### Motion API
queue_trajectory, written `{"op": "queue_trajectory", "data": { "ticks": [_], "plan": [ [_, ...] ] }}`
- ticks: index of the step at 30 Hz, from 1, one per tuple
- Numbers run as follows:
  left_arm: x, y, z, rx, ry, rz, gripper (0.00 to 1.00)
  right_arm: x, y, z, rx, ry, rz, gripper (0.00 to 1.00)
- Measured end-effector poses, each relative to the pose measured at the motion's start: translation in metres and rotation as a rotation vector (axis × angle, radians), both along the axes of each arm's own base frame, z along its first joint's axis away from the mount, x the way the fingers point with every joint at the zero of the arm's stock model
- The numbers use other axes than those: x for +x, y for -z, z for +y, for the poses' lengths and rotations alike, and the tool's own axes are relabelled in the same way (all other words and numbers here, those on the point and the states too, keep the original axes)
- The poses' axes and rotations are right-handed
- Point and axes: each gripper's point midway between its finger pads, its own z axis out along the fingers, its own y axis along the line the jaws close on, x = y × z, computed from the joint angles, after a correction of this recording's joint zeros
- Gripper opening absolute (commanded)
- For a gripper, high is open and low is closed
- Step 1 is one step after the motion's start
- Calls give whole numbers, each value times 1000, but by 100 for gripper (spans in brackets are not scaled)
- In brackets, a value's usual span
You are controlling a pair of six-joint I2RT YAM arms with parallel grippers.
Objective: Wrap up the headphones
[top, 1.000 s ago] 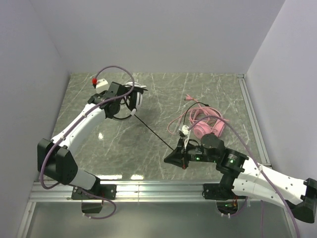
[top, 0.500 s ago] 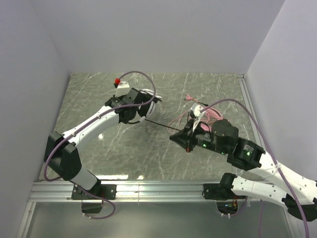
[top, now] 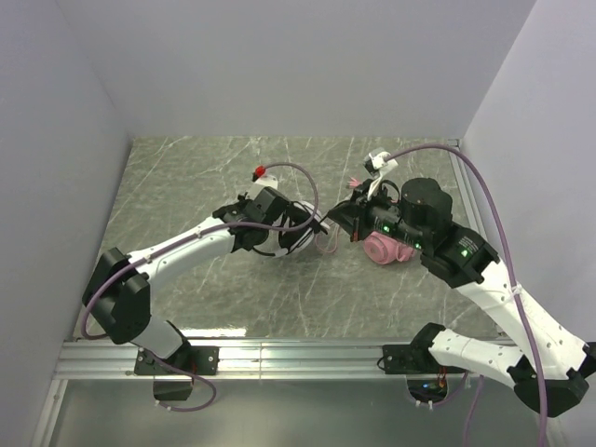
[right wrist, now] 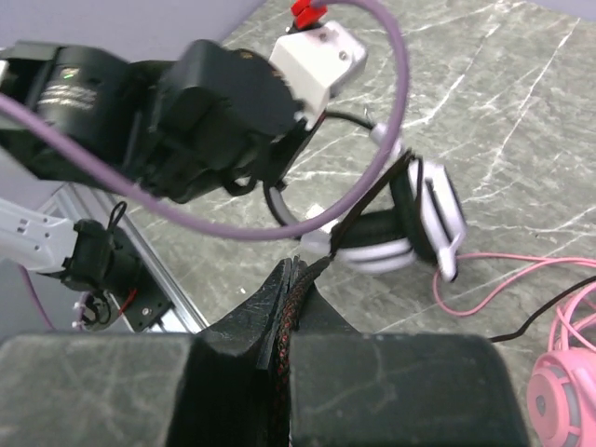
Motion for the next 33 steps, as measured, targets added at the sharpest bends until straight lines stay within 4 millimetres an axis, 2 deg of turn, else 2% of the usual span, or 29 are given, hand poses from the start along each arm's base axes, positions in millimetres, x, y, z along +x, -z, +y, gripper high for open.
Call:
{"op": "queue_trajectory", "data": {
  "ticks": [4,13,25,30,33],
  "plan": [
    [-8,3,-13,-33,129,45,0,11,3,-2,-1,10,16,0],
    [-24,-8,-39,-107,367,44,0,36,-2,-10,20,54,36,0],
    [-20,-2,-46,-108,360,33,0,38,-32,-8,47,26,40,0],
    [-22,-6,-55,-124,404,24,0,48,-30,-9,35,47,64,0],
    [-31,-7,-65,-149,492,36,0,60,-23,-10,24,69,82,0]
  ]
}}
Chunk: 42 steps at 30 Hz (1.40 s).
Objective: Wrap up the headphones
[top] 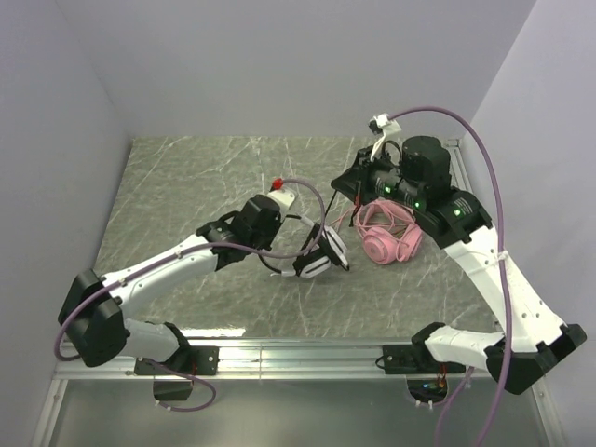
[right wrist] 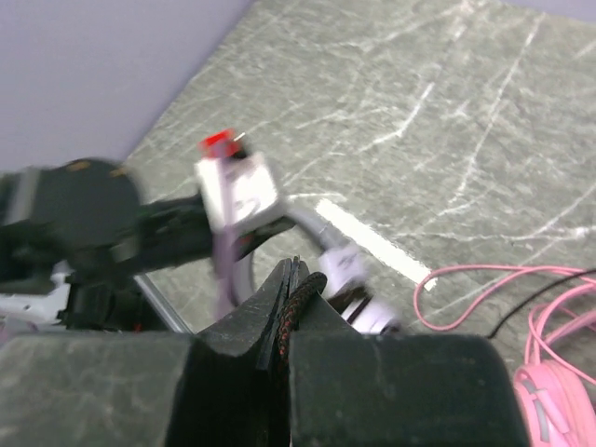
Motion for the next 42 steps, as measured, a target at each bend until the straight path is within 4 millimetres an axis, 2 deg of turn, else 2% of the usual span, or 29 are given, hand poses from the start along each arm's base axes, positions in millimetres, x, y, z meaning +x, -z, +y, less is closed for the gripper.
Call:
{"op": "queue_trajectory", "data": {
  "ticks": [3,9,13,19,24,29,38,42],
  "plan": [
    [-16,-3,-12,-38,125,15,0,12,11,-2,-10,19,35,0],
    [-49,-29,-37,-138,417,-17,0,24,30,-9,-3,33,98,0],
    [-57,-42,-49,-194,501,-35,0,31,42,-19,16,57,141,0],
    [-67,-46,-58,-262,583,-1,0,36,59,-30,47,80,184,0],
    [-64,-54,-54,-367,573,38,0,41,75,-37,69,98,208,0],
    [-54,-62,-48,-481,488,96,0,48,86,-39,87,106,202,0],
    [-34,-55,-40,-614,294,255,0,57,112,-47,101,148,196,0],
    [-18,-54,-37,-673,214,340,0,53,120,-50,114,158,182,0]
  ]
}}
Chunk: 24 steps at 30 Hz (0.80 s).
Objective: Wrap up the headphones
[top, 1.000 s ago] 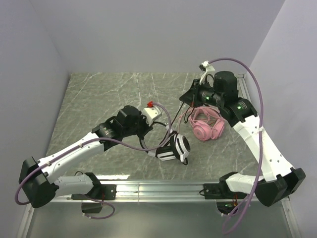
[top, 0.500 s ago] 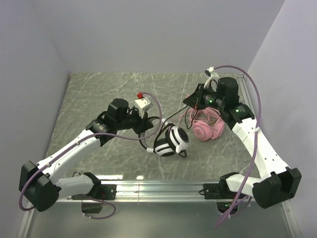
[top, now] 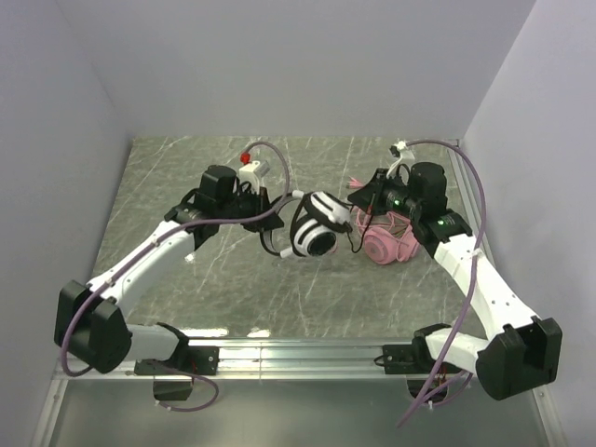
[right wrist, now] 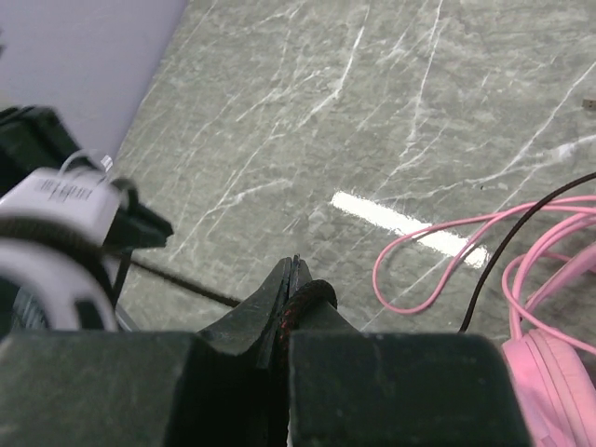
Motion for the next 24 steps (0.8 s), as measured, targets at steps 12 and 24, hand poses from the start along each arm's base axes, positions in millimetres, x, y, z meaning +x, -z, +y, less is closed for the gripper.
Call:
{"op": "queue_trajectory", "data": {
  "ticks": [12,24],
  "plan": [
    [20,27,5,-118,-28,338,0,1,-10,-4,14,11,-68,0],
    [31,28,17,-148,-118,422,0,-16,-1,-2,19,-35,-81,0]
  ]
}}
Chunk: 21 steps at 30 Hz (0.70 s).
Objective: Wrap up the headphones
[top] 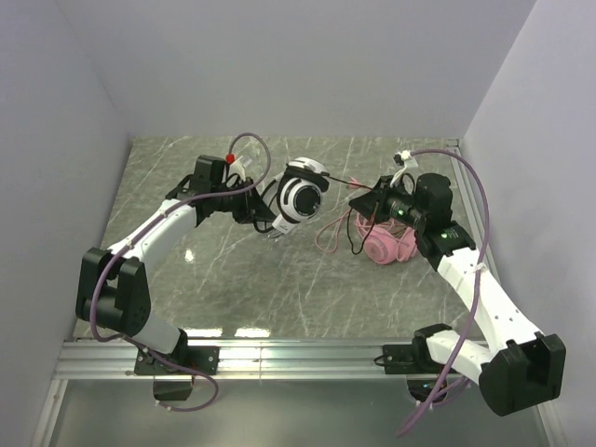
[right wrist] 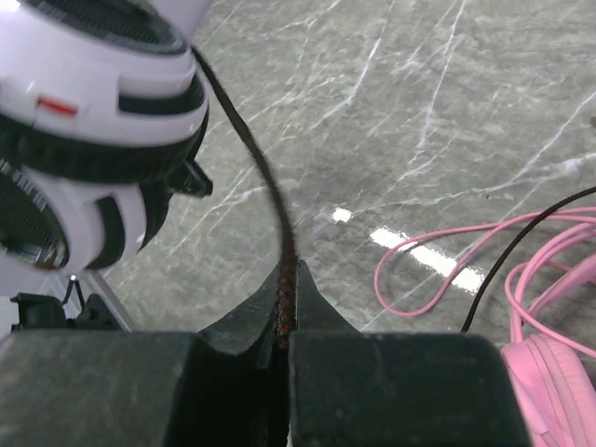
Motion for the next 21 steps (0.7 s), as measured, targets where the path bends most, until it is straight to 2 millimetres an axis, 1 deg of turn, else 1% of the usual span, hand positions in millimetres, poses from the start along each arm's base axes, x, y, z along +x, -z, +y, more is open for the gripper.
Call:
{"op": "queue_trajectory", "data": {
  "ticks": [4,7,10,13,21],
  "plan": [
    [9,2,9,17,-60,15,0,-4,3,4,4,-32,11,0],
    [15,5,14,48,-117,31,0,-10,12,12,2,-68,39,0],
    [19,7,18,67,-158,42,0,-19,30,25,-15,-117,85,0],
    [23,8,22,73,-194,55,0,-34,52,38,-36,-165,140,0],
    [26,0,26,49,-223,60,0,-55,99,55,-78,-223,238,0]
  ]
}}
